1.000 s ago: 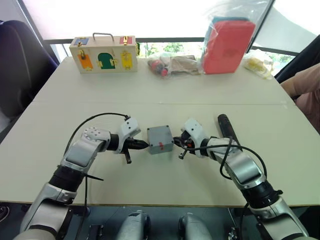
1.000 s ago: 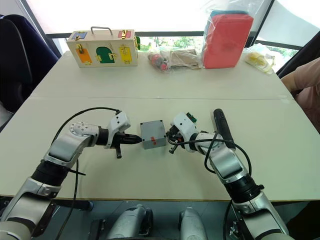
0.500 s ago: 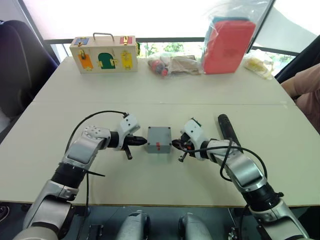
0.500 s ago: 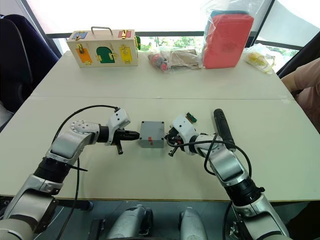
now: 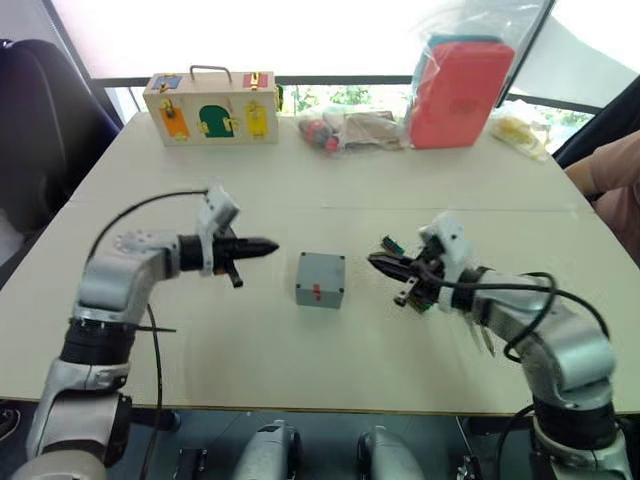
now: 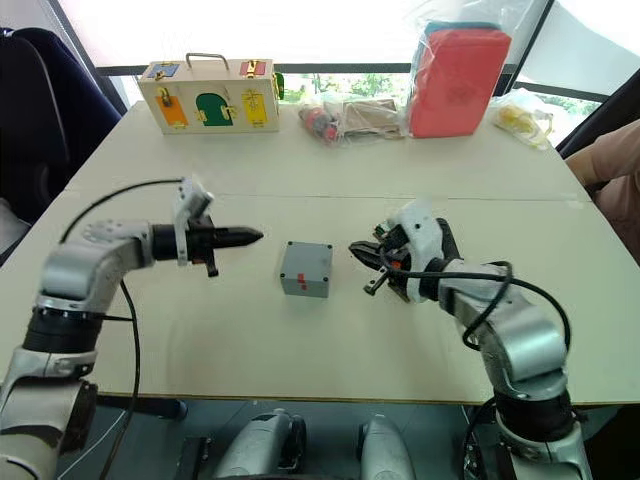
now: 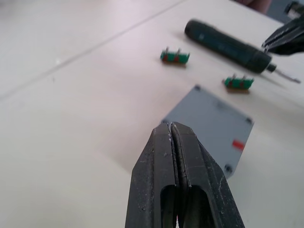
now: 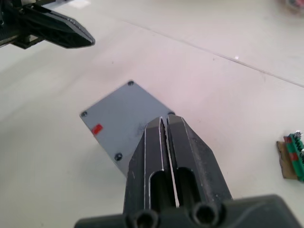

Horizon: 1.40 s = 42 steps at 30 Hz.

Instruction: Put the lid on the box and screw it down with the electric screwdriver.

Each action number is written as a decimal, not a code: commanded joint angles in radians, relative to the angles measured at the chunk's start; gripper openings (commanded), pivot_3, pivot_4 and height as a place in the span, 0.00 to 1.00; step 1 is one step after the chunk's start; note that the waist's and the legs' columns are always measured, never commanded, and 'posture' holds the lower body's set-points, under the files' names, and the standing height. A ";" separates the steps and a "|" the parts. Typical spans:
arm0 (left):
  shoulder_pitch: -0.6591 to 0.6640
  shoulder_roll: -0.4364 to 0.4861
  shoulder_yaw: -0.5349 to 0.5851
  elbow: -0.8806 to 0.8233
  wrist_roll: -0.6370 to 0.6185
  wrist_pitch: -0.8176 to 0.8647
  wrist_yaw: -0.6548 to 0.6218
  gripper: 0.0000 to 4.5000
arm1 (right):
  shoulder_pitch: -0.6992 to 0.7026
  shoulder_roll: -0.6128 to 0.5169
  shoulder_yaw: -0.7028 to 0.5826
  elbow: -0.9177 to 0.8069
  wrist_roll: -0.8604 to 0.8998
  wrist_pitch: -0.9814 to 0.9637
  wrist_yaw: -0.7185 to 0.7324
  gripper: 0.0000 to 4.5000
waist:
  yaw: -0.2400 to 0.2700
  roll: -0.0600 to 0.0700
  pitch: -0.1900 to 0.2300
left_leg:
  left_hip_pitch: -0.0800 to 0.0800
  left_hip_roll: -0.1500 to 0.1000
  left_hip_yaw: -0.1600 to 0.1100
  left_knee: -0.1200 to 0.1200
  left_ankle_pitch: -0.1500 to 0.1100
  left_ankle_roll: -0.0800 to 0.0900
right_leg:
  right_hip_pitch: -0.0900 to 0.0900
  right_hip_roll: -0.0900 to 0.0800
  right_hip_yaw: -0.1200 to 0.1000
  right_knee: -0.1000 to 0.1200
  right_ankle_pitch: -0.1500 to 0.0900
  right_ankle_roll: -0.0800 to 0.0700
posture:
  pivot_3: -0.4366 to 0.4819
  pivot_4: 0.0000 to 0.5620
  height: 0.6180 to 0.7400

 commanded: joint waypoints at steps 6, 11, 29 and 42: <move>-0.068 -0.033 -0.235 -0.027 0.059 -0.177 -0.136 0.00 | 0.195 -0.067 -0.101 -0.035 0.029 -0.067 -0.017 0.32 | -0.001 0.000 0.000 | 0.001 0.000 0.002 0.000 0.000 0.000 | 0.000 -0.001 0.000 0.000 0.000 0.000 | 0.48 0.27 1.00; -0.128 -0.101 -0.341 0.097 0.152 -0.329 -0.179 0.00 | 0.289 -0.091 -0.101 -0.017 -0.005 -0.127 -0.046 0.72 | -0.001 0.000 0.000 | 0.000 0.000 0.002 0.000 0.000 0.001 | 0.000 0.000 0.000 0.000 0.000 0.000 | 0.48 0.27 1.00; -0.131 -0.150 -0.361 0.120 0.213 -0.422 -0.217 0.00 | 0.304 -0.080 -0.045 0.086 -0.025 -0.215 -0.133 0.48 | -0.001 0.000 0.000 | 0.000 0.001 0.002 0.000 0.000 0.001 | 0.000 0.000 0.000 0.000 0.000 0.000 | 0.48 0.27 1.00; -0.093 -0.137 -0.349 0.073 0.212 -0.377 -0.179 0.00 | 0.260 -0.083 0.000 0.170 -0.034 -0.260 -0.139 0.43 | -0.001 0.000 0.000 | 0.000 0.001 0.002 0.001 0.000 0.001 | 0.000 0.001 0.000 0.000 0.000 0.000 | 0.48 0.27 1.00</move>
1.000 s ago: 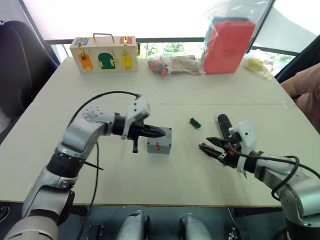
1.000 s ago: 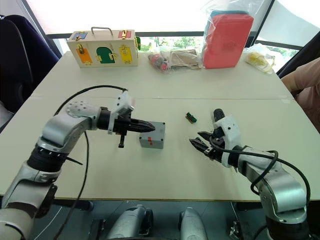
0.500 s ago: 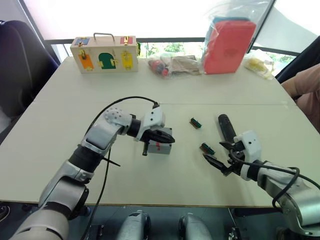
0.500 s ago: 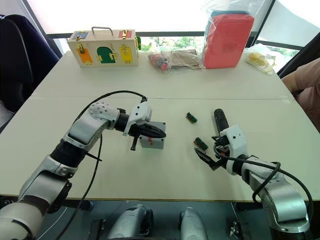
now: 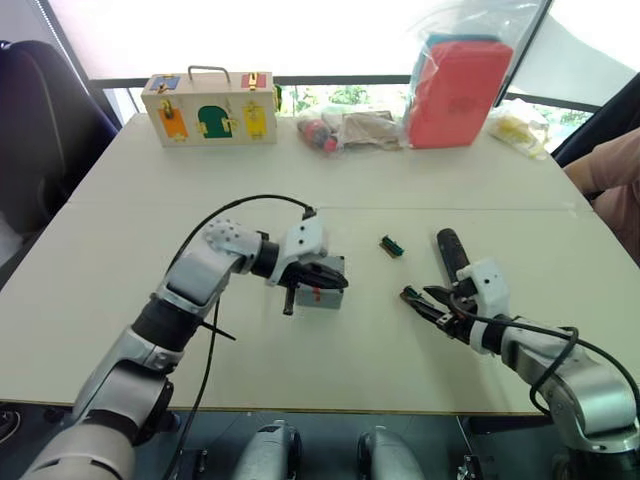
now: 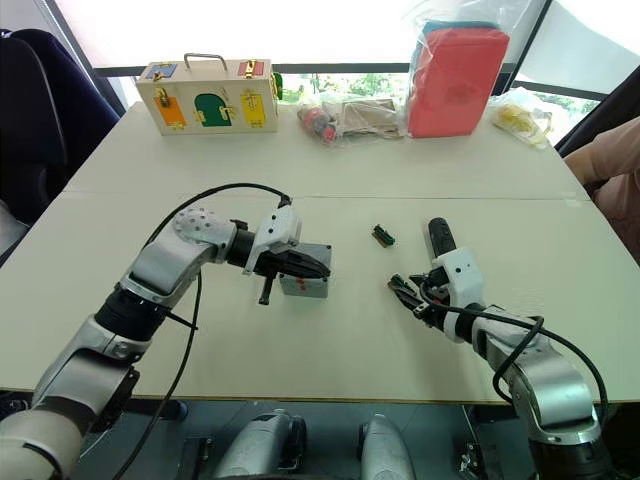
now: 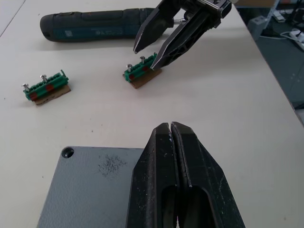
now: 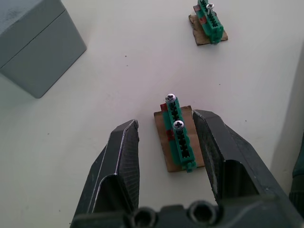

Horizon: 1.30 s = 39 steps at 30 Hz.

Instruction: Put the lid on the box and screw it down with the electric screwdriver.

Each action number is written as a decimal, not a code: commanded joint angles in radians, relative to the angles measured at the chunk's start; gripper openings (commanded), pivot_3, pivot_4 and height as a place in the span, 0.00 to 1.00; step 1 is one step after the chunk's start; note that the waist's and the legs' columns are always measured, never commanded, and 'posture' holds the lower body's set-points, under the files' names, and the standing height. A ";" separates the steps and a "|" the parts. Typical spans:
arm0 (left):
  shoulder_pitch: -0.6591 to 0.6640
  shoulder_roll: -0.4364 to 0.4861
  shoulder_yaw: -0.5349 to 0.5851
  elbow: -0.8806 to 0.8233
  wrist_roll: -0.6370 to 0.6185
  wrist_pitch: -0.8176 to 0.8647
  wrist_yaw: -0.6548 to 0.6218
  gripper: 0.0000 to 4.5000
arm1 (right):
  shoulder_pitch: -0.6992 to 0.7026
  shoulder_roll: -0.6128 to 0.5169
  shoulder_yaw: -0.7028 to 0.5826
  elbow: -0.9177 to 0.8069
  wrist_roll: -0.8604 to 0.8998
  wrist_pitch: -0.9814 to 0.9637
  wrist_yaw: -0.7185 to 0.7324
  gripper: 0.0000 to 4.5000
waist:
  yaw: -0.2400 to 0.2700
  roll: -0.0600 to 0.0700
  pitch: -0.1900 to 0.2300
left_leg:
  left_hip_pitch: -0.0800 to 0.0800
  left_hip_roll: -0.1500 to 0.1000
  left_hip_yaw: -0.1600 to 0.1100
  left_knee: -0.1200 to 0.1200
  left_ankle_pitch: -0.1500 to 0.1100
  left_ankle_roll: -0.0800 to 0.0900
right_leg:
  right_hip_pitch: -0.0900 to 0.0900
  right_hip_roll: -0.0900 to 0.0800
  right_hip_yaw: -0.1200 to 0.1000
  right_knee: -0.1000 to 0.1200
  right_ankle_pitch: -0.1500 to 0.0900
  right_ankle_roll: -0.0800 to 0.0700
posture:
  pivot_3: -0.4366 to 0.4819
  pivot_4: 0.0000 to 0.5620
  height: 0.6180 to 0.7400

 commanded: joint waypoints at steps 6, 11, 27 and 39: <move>-0.003 0.001 0.028 -0.059 -0.015 0.024 0.019 0.00 | -0.020 0.000 -0.002 0.004 -0.003 -0.039 -0.004 0.26 | 0.000 0.000 0.000 | 0.000 0.000 0.000 0.000 0.000 0.000 | 0.000 0.000 0.000 0.000 0.000 0.000 | 0.48 0.27 1.00; -0.003 0.001 0.023 -0.056 -0.013 0.019 0.018 0.00 | -0.019 -0.004 0.004 0.011 -0.009 -0.051 -0.005 0.01 | 0.000 0.000 0.000 | 0.000 0.000 0.000 0.000 0.000 0.000 | 0.000 0.000 0.000 0.000 0.000 0.000 | 0.48 0.27 1.00; -0.002 0.009 0.046 -0.029 -0.011 0.007 0.032 0.00 | -0.007 -0.010 -0.025 -0.011 -0.004 -0.069 -0.007 0.11 | 0.000 0.000 0.000 | 0.000 0.000 0.000 0.000 0.000 0.000 | 0.000 0.000 0.000 0.000 0.000 0.000 | 0.48 0.27 1.00; 0.010 0.001 0.050 -0.039 -0.012 0.016 0.042 0.00 | 0.024 -0.029 -0.014 0.002 -0.013 -0.088 0.006 0.50 | -0.001 0.000 0.000 | 0.000 0.000 0.000 0.000 0.000 0.000 | 0.000 0.001 0.000 0.000 0.000 0.000 | 0.48 0.27 1.00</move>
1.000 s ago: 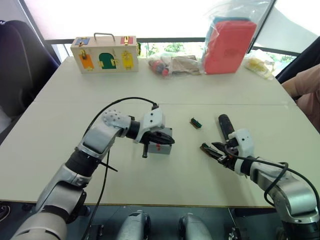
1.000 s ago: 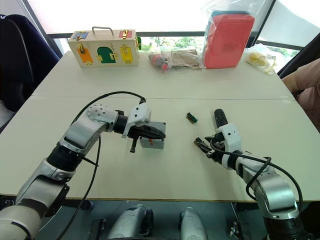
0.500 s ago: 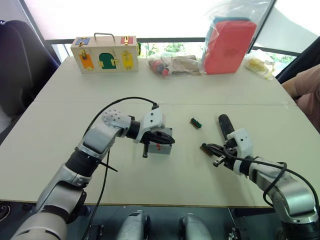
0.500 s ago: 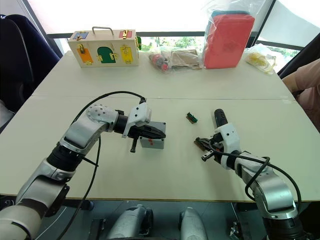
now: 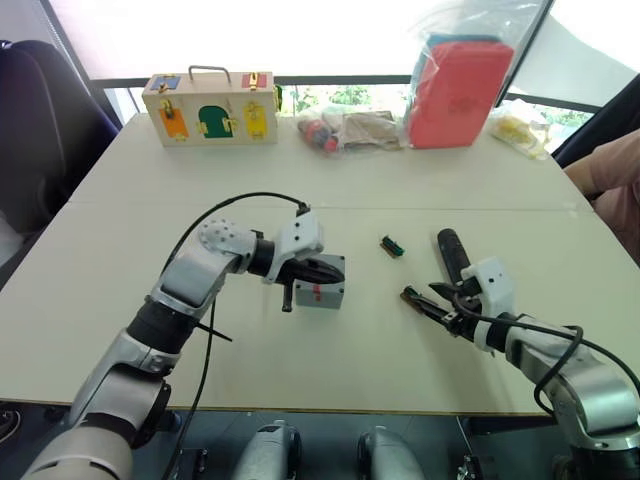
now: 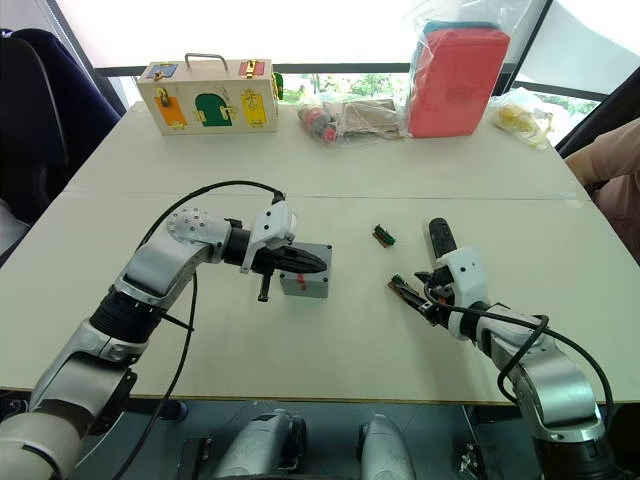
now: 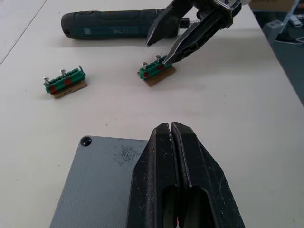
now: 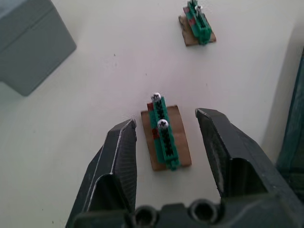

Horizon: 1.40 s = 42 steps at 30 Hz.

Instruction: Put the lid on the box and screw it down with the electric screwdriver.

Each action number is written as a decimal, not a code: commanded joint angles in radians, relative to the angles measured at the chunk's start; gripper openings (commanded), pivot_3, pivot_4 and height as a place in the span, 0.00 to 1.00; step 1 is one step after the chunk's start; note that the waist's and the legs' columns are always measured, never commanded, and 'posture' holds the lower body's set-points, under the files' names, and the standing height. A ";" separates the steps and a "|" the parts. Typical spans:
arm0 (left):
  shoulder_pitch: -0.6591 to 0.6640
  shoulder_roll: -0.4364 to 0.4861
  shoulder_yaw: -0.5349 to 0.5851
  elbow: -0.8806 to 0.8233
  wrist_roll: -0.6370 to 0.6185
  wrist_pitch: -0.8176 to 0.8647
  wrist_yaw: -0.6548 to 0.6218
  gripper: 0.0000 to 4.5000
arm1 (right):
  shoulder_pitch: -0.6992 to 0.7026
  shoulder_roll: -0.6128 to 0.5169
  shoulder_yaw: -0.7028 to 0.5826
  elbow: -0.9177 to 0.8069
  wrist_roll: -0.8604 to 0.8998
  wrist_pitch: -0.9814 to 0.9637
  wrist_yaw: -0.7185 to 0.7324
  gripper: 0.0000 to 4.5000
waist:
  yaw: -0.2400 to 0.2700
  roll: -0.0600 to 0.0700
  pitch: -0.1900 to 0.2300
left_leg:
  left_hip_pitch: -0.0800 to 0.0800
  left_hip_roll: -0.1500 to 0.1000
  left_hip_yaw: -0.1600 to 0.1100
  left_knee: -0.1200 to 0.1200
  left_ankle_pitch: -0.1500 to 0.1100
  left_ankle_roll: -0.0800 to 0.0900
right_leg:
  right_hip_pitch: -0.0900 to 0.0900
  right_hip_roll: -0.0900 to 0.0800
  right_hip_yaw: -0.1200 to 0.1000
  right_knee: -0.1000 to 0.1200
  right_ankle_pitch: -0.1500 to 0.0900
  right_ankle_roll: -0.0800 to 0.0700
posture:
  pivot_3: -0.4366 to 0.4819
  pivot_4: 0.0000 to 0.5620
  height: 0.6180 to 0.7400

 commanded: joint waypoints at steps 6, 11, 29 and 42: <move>0.002 -0.003 0.023 -0.035 -0.017 0.008 0.010 0.00 | -0.013 -0.001 0.001 -0.005 -0.006 -0.026 -0.001 0.12 | 0.000 0.000 0.000 | 0.000 0.000 0.000 0.000 0.000 0.000 | 0.000 0.000 0.000 0.000 0.000 0.000 | 0.48 0.27 1.00; 0.006 -0.002 0.024 -0.044 -0.019 0.015 0.013 0.00 | -0.019 -0.001 0.011 0.002 -0.008 -0.029 0.002 0.05 | 0.000 0.000 0.000 | 0.000 0.000 0.000 0.000 0.000 0.000 | 0.000 0.000 0.000 0.000 0.000 0.000 | 0.48 0.27 1.00; 0.001 -0.005 0.023 -0.041 -0.015 0.016 0.015 0.00 | -0.023 0.010 0.019 0.001 -0.012 -0.031 -0.008 0.02 | 0.000 0.000 0.000 | 0.000 0.000 0.000 0.000 0.000 0.000 | 0.000 0.000 0.000 0.000 0.000 0.000 | 0.48 0.27 1.00; 0.006 0.006 0.042 -0.017 -0.017 0.003 0.013 0.00 | -0.031 -0.004 -0.050 -0.084 0.052 0.007 -0.008 0.02 | 0.000 0.000 0.000 | 0.000 0.000 0.000 0.000 0.000 0.000 | 0.000 0.000 0.000 0.000 0.000 0.000 | 0.48 0.27 1.00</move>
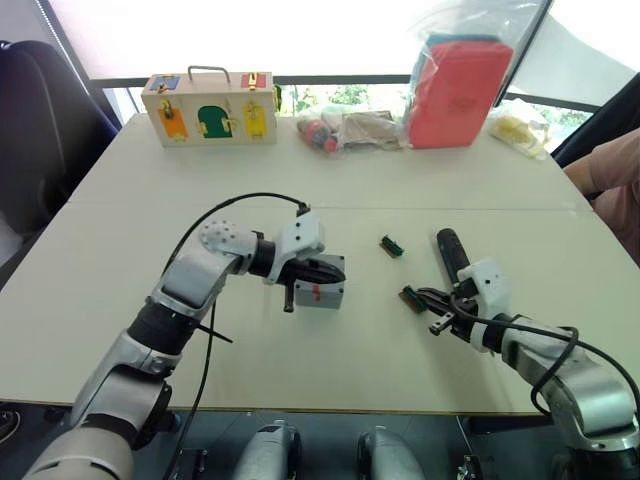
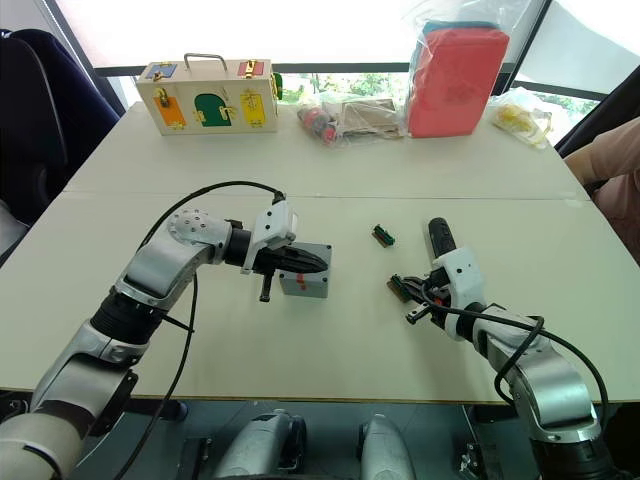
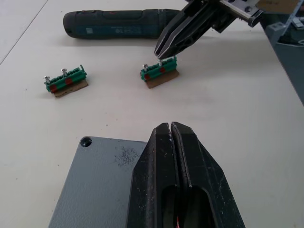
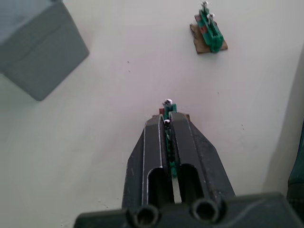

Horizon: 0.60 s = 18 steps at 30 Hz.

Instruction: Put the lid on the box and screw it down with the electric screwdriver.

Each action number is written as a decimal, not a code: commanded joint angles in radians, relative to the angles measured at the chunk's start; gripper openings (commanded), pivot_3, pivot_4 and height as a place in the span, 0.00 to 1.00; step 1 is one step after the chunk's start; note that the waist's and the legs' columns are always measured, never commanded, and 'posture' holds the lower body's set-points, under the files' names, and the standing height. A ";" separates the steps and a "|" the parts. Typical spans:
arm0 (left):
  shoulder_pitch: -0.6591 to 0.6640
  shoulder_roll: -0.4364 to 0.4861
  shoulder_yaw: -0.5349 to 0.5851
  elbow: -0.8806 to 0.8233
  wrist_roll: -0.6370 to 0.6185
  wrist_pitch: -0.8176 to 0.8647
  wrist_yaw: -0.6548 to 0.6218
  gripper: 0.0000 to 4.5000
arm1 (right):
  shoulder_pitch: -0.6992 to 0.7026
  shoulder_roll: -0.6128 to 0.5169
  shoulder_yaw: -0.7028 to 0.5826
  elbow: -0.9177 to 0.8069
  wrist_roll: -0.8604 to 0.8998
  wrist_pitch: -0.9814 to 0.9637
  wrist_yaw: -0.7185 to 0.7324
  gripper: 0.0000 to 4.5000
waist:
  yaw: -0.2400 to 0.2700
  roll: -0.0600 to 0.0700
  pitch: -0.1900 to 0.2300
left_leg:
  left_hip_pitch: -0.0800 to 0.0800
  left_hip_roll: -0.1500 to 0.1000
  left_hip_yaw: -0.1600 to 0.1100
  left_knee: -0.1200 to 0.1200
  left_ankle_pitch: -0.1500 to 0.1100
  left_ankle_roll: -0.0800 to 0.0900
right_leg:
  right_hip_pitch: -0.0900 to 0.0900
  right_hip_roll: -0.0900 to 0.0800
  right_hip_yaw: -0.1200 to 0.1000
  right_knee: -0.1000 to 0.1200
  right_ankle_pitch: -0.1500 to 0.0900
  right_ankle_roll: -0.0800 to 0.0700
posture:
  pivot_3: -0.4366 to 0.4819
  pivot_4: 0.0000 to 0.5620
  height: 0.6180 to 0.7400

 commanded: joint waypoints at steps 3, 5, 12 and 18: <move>0.001 0.006 0.044 0.000 -0.017 -0.018 0.005 0.00 | -0.019 -0.012 -0.049 -0.062 0.038 0.020 -0.004 0.02 | 0.000 0.000 0.000 | 0.000 0.000 0.000 0.000 0.000 0.000 | 0.000 0.000 0.000 0.000 0.000 0.000 | 0.48 0.27 1.00; 0.003 0.009 0.051 0.004 -0.019 -0.017 0.007 0.00 | -0.030 -0.013 -0.057 -0.072 0.047 0.028 -0.006 0.02 | 0.000 0.000 0.000 | 0.000 0.000 0.000 0.000 0.000 0.000 | 0.000 0.000 0.000 0.000 0.000 0.000 | 0.48 0.27 1.00; 0.031 0.066 0.131 -0.029 -0.060 0.055 0.018 0.00 | -0.230 0.009 -0.006 -0.093 0.100 0.062 -0.004 0.02 | -0.006 0.000 0.000 | 0.000 0.001 0.000 0.000 0.000 0.000 | -0.001 0.001 0.000 0.000 0.000 0.000 | 0.48 0.27 1.00; 0.089 0.135 0.188 -0.105 -0.084 0.116 0.047 0.00 | -0.409 0.097 0.153 0.052 0.054 0.011 0.005 0.02 | -0.003 0.000 0.000 | 0.000 0.001 0.000 0.000 0.000 -0.001 | -0.001 0.001 0.000 0.000 0.000 0.000 | 0.48 0.27 1.00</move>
